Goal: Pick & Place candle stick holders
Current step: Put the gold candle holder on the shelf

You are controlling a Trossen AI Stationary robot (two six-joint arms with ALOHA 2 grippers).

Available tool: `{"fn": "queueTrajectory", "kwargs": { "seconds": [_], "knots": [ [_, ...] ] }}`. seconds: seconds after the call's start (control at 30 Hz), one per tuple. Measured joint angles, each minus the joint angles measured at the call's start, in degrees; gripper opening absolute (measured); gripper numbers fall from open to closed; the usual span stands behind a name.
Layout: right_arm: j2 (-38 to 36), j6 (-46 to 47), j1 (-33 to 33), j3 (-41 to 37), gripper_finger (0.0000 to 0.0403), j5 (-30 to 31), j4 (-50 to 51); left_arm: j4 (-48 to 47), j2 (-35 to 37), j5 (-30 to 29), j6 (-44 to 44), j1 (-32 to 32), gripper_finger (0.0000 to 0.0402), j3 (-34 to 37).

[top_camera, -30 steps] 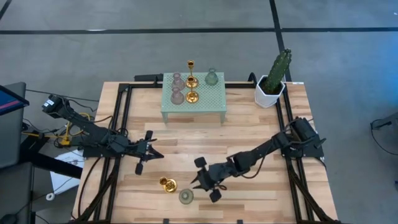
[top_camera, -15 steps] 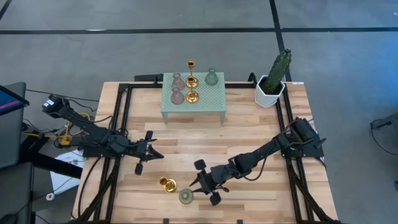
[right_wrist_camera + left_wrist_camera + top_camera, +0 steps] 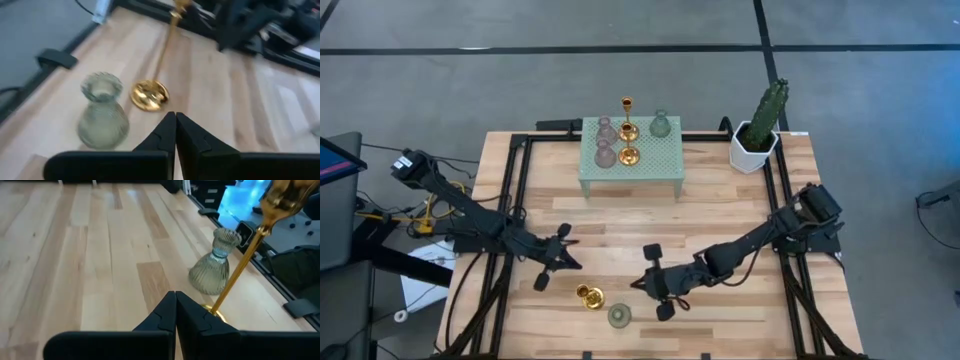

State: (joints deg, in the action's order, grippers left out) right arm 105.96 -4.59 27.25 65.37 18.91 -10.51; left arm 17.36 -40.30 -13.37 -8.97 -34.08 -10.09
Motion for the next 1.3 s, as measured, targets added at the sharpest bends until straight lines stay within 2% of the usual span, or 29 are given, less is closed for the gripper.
{"fn": "queueTrajectory", "kwargs": {
  "seconds": [0.23, 0.37, 0.63, 0.73, 0.83, 1.03, 1.17, 1.3],
  "knots": [
    [-1.9, 0.2, 0.7, -0.1, 0.0, 1.9, 3.6, 4.6, -4.8, -3.2, -0.2, -2.5, 0.0003, 0.0],
    [-3.1, 0.1, 0.5, -0.1, 0.0, -1.2, 4.4, 7.2, -6.3, -3.3, 0.0, -2.8, 0.0003, 0.0],
    [-6.7, 0.5, 0.1, -2.4, 0.0, -2.4, 7.6, 7.9, -6.6, -4.6, 0.1, -2.8, 0.0002, 0.0],
    [-10.9, 3.4, -1.0, -10.3, 0.0, -4.7, 0.5, 8.1, -6.6, -4.6, 0.1, -2.8, 0.0002, 0.0],
    [-16.1, 6.4, -1.8, -20.9, 0.0, -7.3, -13.4, 8.6, -6.6, -4.6, 0.1, -2.8, 0.0002, 0.0],
    [-24.1, 11.5, -1.8, -38.5, 0.0, -5.8, -33.3, 10.0, -6.6, -4.6, -0.3, -3.4, 0.0002, 0.0],
    [-26.5, 13.8, -1.4, -44.4, 0.0, -0.4, -39.0, 10.0, -6.7, -4.6, -0.7, -6.4, 0.0002, 0.0],
    [-27.6, 15.2, -1.4, -46.0, 0.0, 2.3, -39.9, 10.1, -8.3, -6.4, -3.0, -9.8, 0.0002, 0.0]
  ]
}}
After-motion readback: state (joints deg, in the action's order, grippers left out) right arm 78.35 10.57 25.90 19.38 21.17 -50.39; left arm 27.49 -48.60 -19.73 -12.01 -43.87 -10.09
